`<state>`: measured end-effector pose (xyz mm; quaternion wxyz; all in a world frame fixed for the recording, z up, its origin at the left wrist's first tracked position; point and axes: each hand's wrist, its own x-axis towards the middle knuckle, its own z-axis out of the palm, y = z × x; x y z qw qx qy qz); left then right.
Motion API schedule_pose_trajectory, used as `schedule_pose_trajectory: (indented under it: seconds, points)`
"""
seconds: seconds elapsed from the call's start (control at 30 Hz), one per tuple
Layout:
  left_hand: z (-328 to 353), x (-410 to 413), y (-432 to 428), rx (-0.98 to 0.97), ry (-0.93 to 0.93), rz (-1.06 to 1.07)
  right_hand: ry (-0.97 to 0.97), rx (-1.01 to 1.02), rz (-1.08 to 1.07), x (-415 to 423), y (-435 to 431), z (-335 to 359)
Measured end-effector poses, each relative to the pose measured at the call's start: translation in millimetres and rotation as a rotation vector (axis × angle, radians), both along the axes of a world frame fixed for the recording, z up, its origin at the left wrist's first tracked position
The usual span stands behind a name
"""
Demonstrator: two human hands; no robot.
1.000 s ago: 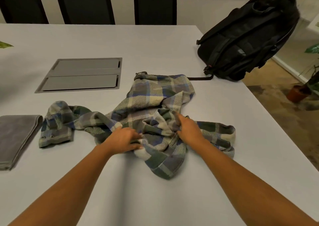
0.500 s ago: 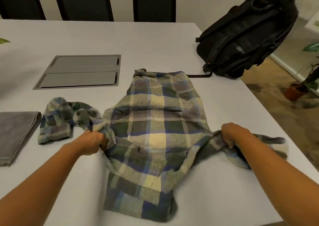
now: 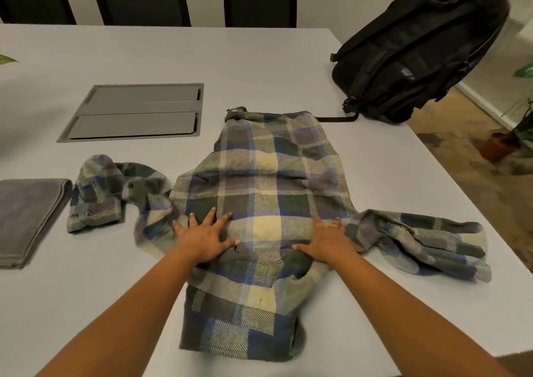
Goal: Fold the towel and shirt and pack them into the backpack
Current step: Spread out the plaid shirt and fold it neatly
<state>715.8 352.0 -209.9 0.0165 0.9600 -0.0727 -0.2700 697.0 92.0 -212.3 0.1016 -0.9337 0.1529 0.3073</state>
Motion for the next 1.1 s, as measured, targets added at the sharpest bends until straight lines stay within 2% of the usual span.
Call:
schedule_pose_trajectory:
  seconds: [0.17, 0.33, 0.4, 0.47, 0.57, 0.7, 0.83, 0.93, 1.0, 1.1]
  points:
    - [-6.9, -26.9, -0.2, -0.018, 0.02, 0.033, -0.015, -0.012, 0.043, -7.8, -32.5, 1.2]
    - [-5.1, -29.3, -16.7, 0.065, -0.018, 0.049, 0.096, -0.077, 0.058, 8.8, -39.1, 5.2]
    - [0.3, -25.1, -19.8, 0.088, -0.096, 0.049, 0.134, -0.166, 0.118, 19.5, -36.8, 12.1]
    - [5.1, -18.5, -21.6, 0.093, -0.25, 0.033, 0.146, -0.27, 0.2, 29.6, -30.3, 26.4]
    - [6.2, -1.0, -25.8, -0.038, -0.46, 0.019, 0.117, -0.329, 0.271, 48.1, -20.2, 46.3]
    - [5.7, 32.4, -26.8, -0.133, -0.506, 0.054, -0.102, -0.191, 0.195, 78.8, -14.0, 48.7]
    - [-4.7, 65.3, -24.1, -0.102, -0.411, 0.027, -0.281, 0.022, 0.244, 102.4, -11.1, 25.1]
    - [-15.7, 81.1, -26.2, -0.045, -0.256, 0.002, -0.165, 0.159, 0.201, 106.2, -15.2, -0.8]
    - [-17.0, 86.8, -31.4, -0.042, -0.245, -0.019, -0.102, 0.143, 0.158, 111.7, -27.1, -13.6]
    - [-12.5, 96.0, -37.7, -0.119, -0.486, -0.043, -0.102, 0.117, 0.109, 132.1, -48.0, -21.9]
